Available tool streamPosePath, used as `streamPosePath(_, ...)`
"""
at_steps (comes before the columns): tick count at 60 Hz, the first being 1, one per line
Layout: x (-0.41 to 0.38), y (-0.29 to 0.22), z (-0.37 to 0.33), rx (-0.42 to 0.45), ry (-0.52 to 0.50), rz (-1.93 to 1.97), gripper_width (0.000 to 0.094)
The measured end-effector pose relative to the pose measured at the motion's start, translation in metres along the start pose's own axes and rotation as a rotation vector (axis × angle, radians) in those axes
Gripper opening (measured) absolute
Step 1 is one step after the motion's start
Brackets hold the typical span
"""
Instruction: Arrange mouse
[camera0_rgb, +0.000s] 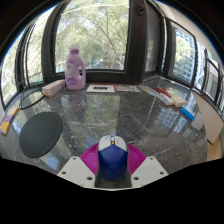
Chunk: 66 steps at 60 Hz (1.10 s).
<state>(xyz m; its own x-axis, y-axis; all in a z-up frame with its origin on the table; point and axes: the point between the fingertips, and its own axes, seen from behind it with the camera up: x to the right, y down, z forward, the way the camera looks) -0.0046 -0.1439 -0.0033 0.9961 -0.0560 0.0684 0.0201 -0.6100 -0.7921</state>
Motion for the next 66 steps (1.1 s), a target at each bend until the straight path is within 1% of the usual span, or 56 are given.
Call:
streamPosePath(2,0.001,-0.009,-0.005,0.009,0.016,0.017,0.0354)
streamPosePath(9,0.030,-0.072,-0.031,0.110,0.137,0.094,0.0353)
streamPosePath(16,0.047,-0.169,-0.075,0.278,0.202,0.177,0.0352)
streamPosePath(21,0.031,-0.240,-0.112,0.410,0.197,0.186,0.0352)
streamPosePath(23,0.016,-0.255,-0.119,0.448,0.178,0.180,0.0350)
streamPosePath(27,-0.027,-0.279,-0.128,0.491,0.123,0.167,0.0351)
streamPosePath(29,-0.049,-0.284,-0.124,0.490,0.086,0.161,0.0351)
streamPosePath(33,-0.098,-0.265,-0.100,0.440,0.010,0.146,0.0351)
streamPosePath(36,-0.143,-0.227,-0.074,0.380,-0.033,0.132,0.0351)
streamPosePath(37,-0.150,-0.222,-0.068,0.343,-0.047,0.127,0.0350)
streamPosePath(41,-0.189,-0.169,-0.032,0.207,-0.099,0.115,0.0353)
streamPosePath(43,-0.208,-0.128,-0.009,0.161,-0.117,0.107,0.0354)
streamPosePath(46,-0.229,-0.105,0.001,0.075,-0.124,0.082,0.0366)
streamPosePath(50,-0.246,-0.067,0.018,0.015,-0.136,0.052,0.0393)
streamPosePath(56,-0.259,-0.040,0.026,-0.046,-0.153,0.048,0.0453)
streamPosePath(59,-0.263,-0.032,0.026,-0.056,-0.153,0.049,0.0495)
streamPosePath(61,-0.262,-0.034,0.025,-0.045,-0.144,0.042,0.0524)
streamPosePath(62,-0.260,-0.036,0.024,-0.048,-0.139,0.037,0.0557)
streamPosePath(64,-0.256,-0.037,0.021,-0.045,-0.118,0.030,0.0661)
streamPosePath(66,-0.255,-0.039,0.016,-0.043,-0.107,0.025,0.0787)
